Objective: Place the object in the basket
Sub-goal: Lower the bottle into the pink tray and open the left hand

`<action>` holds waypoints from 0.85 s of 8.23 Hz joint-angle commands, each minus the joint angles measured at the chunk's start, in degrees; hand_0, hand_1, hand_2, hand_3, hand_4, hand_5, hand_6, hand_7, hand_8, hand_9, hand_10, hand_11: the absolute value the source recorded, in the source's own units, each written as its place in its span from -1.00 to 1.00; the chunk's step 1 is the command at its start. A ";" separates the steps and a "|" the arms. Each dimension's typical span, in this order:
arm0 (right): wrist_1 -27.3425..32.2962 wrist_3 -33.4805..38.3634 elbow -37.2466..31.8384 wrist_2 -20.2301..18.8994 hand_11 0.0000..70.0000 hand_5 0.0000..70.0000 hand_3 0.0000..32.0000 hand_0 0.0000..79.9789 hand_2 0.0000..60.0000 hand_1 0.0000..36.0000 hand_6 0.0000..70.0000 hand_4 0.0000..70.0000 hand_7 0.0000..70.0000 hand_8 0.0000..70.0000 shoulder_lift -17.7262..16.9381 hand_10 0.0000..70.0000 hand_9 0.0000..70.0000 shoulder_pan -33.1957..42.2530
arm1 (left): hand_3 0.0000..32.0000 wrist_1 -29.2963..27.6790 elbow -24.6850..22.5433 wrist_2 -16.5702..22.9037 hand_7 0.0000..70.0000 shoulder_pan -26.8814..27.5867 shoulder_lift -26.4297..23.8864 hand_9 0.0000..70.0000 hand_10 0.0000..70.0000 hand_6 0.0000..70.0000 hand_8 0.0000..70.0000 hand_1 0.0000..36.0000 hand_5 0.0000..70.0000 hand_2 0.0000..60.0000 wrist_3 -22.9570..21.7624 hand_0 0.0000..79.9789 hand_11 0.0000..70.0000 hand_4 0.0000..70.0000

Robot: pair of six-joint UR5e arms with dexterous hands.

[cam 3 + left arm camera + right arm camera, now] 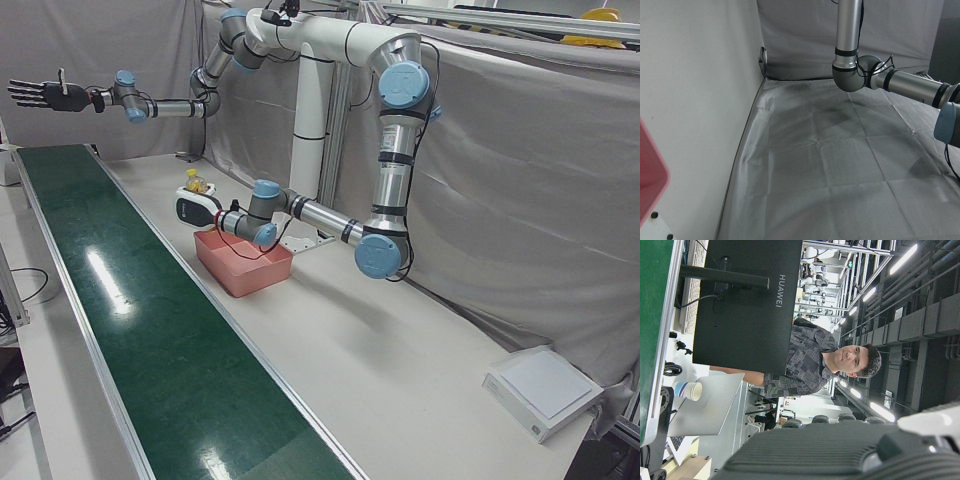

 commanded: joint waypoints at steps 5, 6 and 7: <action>0.00 -0.01 0.00 0.00 -1.00 -1.00 -1.00 -1.00 -1.00 -1.00 -1.00 -1.00 -1.00 -1.00 0.08 -1.00 -1.00 0.09 | -1.00 -5.42 -1.84 0.33 -0.89 1.66 4.60 -0.71 -0.80 -1.00 -0.77 -0.65 -0.64 -1.00 0.36 0.19 -0.69 -0.58; 0.00 -0.01 0.00 0.00 -1.00 -1.00 -1.00 -1.00 -1.00 -1.00 -1.00 -1.00 -1.00 -1.00 0.00 -1.00 -1.00 0.00 | -1.00 -4.89 -2.37 0.33 -0.92 1.48 4.60 -0.75 -0.84 -1.00 -0.80 -0.66 -0.68 -1.00 0.27 0.20 -0.74 -0.60; 0.00 -0.01 0.00 0.00 -1.00 -1.00 -1.00 -1.00 -1.00 -1.00 -1.00 -1.00 -1.00 -1.00 0.00 -1.00 -1.00 0.00 | -1.00 -4.45 -2.64 0.33 -0.94 1.31 4.52 -0.75 -0.85 -1.00 -0.80 -0.78 -0.71 -1.00 0.18 0.19 -0.76 -0.61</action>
